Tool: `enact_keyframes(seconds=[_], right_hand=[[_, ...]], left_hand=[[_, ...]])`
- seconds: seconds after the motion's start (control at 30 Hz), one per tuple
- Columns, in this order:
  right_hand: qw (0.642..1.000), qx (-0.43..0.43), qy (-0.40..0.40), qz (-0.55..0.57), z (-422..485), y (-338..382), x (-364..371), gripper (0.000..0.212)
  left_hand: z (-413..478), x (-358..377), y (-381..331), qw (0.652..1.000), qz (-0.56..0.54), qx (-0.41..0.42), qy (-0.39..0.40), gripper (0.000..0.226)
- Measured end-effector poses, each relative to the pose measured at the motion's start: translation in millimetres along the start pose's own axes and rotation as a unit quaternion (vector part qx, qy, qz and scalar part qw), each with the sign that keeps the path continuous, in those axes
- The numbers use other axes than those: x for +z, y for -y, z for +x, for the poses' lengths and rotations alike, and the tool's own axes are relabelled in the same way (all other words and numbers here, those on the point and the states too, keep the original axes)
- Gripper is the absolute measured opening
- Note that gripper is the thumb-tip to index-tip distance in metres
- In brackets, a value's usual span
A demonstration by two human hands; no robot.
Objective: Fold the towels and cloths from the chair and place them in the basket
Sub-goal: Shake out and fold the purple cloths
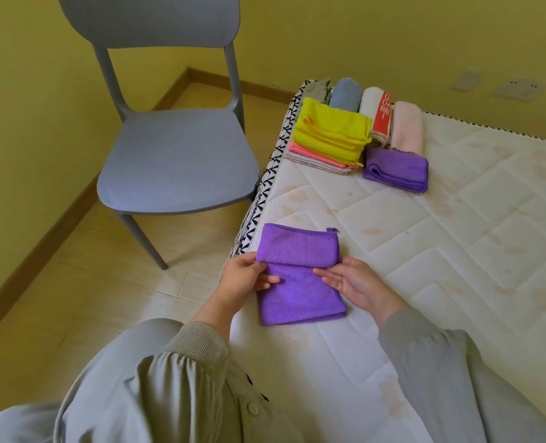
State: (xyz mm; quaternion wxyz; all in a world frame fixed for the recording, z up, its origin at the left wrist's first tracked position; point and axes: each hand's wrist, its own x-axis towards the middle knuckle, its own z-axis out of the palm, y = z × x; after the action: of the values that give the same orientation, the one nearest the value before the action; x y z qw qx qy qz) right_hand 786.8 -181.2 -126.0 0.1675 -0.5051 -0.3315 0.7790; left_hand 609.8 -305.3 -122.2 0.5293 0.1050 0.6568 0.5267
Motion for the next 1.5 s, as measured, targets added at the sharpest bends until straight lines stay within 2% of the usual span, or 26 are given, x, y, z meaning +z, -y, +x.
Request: enact_keyframes(seconds=[0.13,0.23,0.3,0.37,0.4,0.5,0.53,0.63,0.7,0.77,0.87,1.0,1.07,1.1,1.2,1.27,1.33,1.37,1.43,1.5], right_hand=[[1.0,-0.002,-0.006,0.002,-3.1,-1.1,2.3,0.029],[1.0,0.001,-0.019,0.021,-7.5,-0.5,5.0,0.033],[0.999,0.008,-0.038,0.032,-12.1,-1.6,5.9,0.047],[0.998,-0.024,-0.05,-0.032,-10.3,-5.2,5.3,0.057],[0.991,-0.055,-0.072,-0.097,-9.6,-8.0,5.8,0.052],[0.946,-0.135,-0.107,-0.276,-9.1,-15.6,8.2,0.013],[0.938,-0.148,-0.107,-0.294,-10.3,-17.0,10.2,0.011],[0.942,-0.149,-0.111,-0.278,-16.5,-16.9,12.0,0.048],[0.932,-0.136,-0.088,-0.323,-21.9,-15.9,11.1,0.061],[0.911,-0.135,-0.058,-0.386,-27.2,-13.1,9.6,0.063],[0.876,-0.176,-0.077,-0.443,-26.8,-10.1,7.1,0.058],[0.835,-0.221,-0.101,-0.494,-26.4,-20.5,10.5,0.051],[0.815,-0.245,-0.105,-0.514,-26.2,-27.0,12.7,0.05],[0.808,-0.255,-0.103,-0.521,-26.5,-29.2,13.0,0.051],[0.78,-0.269,-0.082,-0.559,-26.9,-30.6,11.6,0.052],[0.766,-0.263,-0.066,-0.583,-26.8,-27.4,10.8,0.051],[0.759,-0.251,-0.073,-0.596,-27.3,-21.9,11.9,0.05],[0.737,-0.248,-0.106,-0.62,-28.7,-18.3,14.0,0.05],[0.636,-0.276,-0.195,-0.694,-34.4,-11.5,23.0,0.053],[0.561,-0.322,-0.201,-0.736,-40.2,-11.8,35.8,0.052]], left_hand=[[-0.9,-1.9,4.7,1.0,-0.01,0.011,0.015,0.028],[-3.8,-1.2,6.7,0.999,-0.014,0.016,0.025,0.041],[-6.7,-1.5,6.6,1.0,-0.006,0.012,0.014,0.047],[-10.3,-1.4,4.9,1.0,0.015,0.002,-0.003,0.035],[-12.7,-1.7,4.9,1.0,0.025,0.003,-0.011,0.028],[-20.2,-0.8,9.1,0.994,0.081,0.057,-0.05,0.016],[-23.7,0.2,10.3,0.989,0.108,0.076,-0.061,0.015],[-33.7,0.8,11.6,0.981,0.161,0.097,-0.054,0.045],[-37.1,-1.0,12.9,0.978,0.177,0.101,-0.032,0.058],[-41.3,-2.3,14.9,0.971,0.21,0.108,-0.016,0.062],[-41.8,-1.7,19.1,0.953,0.28,0.116,0.001,0.064],[-46.5,0.6,20.7,0.918,0.377,0.12,0.016,0.068],[-50.3,1.5,19.9,0.883,0.446,0.143,0.018,0.068],[-52.6,2.9,19.7,0.849,0.504,0.16,0.006,0.066],[-50.8,9.7,19.8,0.711,0.643,0.278,-0.065,0.053],[-48.1,16.7,21.5,0.666,0.672,0.32,-0.043,0.052],[-44.7,21.0,30.8,0.636,0.72,0.277,0.021,0.06],[-42.9,21.8,35.9,0.634,0.734,0.241,0.045,0.066],[-41.1,22.4,40.4,0.624,0.747,0.225,0.043,0.07],[-39.9,23.4,42.0,0.625,0.747,0.224,0.042,0.065]])
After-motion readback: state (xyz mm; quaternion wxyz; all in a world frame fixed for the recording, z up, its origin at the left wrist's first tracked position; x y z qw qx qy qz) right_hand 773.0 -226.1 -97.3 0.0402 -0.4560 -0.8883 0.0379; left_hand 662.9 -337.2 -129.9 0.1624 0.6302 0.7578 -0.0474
